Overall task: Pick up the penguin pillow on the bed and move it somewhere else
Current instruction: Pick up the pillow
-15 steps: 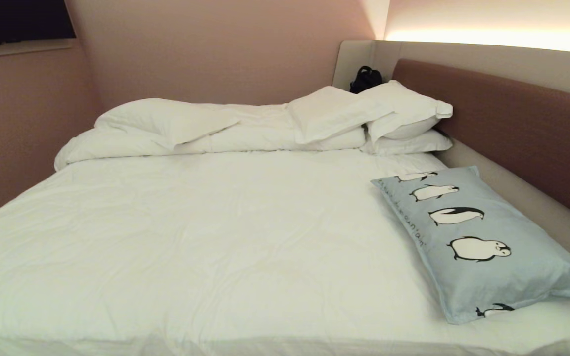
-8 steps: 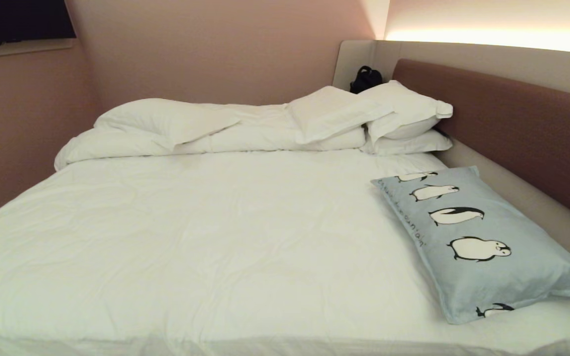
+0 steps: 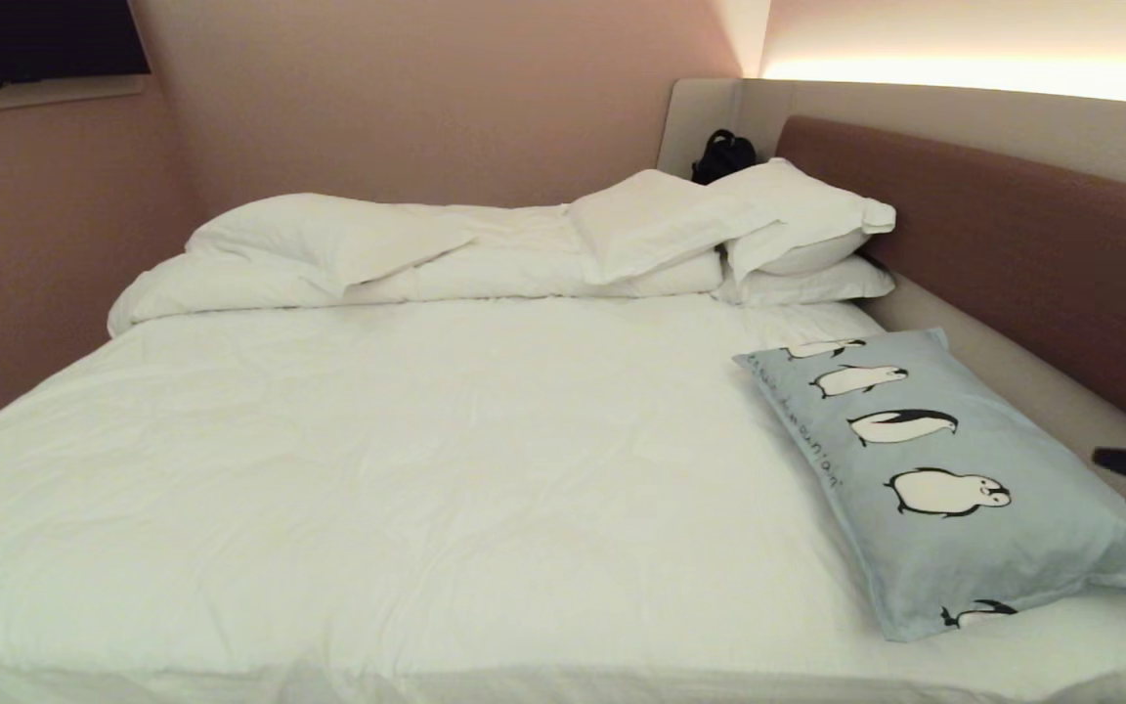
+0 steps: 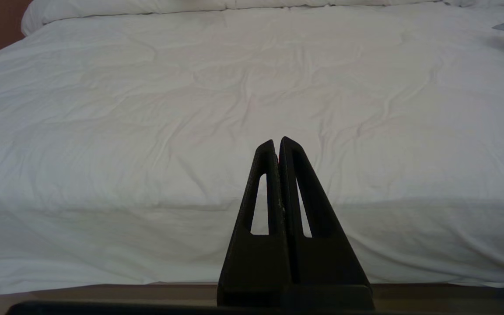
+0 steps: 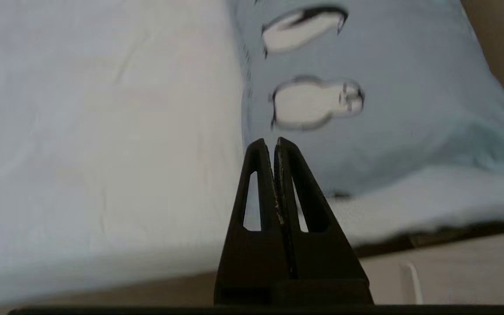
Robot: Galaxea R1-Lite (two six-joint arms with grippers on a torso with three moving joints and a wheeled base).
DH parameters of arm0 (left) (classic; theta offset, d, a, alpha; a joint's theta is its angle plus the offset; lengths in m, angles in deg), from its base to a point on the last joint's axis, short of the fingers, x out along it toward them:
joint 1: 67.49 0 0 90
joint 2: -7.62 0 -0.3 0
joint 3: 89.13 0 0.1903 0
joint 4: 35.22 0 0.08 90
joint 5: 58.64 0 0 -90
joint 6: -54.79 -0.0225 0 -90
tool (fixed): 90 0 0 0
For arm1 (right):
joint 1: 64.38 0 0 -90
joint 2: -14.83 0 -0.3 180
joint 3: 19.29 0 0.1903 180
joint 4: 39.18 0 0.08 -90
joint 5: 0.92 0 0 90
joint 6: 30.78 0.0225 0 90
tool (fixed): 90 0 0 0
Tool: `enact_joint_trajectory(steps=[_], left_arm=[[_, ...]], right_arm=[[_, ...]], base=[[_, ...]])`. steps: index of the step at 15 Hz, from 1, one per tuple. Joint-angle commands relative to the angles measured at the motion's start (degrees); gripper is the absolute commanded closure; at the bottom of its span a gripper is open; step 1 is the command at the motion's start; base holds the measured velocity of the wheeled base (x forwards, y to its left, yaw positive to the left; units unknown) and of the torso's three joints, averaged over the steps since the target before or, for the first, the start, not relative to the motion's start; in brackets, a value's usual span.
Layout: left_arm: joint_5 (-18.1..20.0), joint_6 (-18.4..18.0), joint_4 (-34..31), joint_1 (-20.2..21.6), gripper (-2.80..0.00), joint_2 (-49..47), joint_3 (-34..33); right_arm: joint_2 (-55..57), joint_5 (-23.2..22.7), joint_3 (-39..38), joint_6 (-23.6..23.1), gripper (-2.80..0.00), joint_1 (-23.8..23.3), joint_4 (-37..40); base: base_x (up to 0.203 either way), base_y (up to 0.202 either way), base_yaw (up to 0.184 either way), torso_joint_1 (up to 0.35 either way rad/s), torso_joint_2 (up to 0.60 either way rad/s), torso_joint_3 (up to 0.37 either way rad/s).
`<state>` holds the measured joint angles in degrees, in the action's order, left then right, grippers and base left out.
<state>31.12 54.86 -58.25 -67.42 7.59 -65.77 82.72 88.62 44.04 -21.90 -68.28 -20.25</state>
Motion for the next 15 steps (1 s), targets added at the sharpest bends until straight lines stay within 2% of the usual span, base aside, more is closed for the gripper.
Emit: enact_joint_trajectory(steps=[1, 7, 10, 15], left_arm=[[0.0, 0.0, 0.0, 0.0, 0.0, 0.0, 0.0], [0.0, 0.0, 0.0, 0.0, 0.0, 0.0, 0.0], [0.0, 0.0, 0.0, 0.0, 0.0, 0.0, 0.0], [0.0, 0.0, 0.0, 0.0, 0.0, 0.0, 0.0]], right_arm=[[14.3, -0.1, 6.6, 4.0, 0.0, -2.1, -7.1], [36.4, -1.5, 27.5, 4.9, 0.0, -11.9, -7.4], [42.6, -1.7, 32.1, 4.9, 0.0, -15.8, -7.5], [49.8, -5.6, 38.4, 4.6, 0.0, -20.6, -7.4]], base=[[0.0, 0.0, 0.0, 0.0, 0.0, 0.0], [0.0, 0.0, 0.0, 0.0, 0.0, 0.0], [0.0, 0.0, 0.0, 0.0, 0.0, 0.0], [0.0, 0.0, 0.0, 0.0, 0.0, 0.0]])
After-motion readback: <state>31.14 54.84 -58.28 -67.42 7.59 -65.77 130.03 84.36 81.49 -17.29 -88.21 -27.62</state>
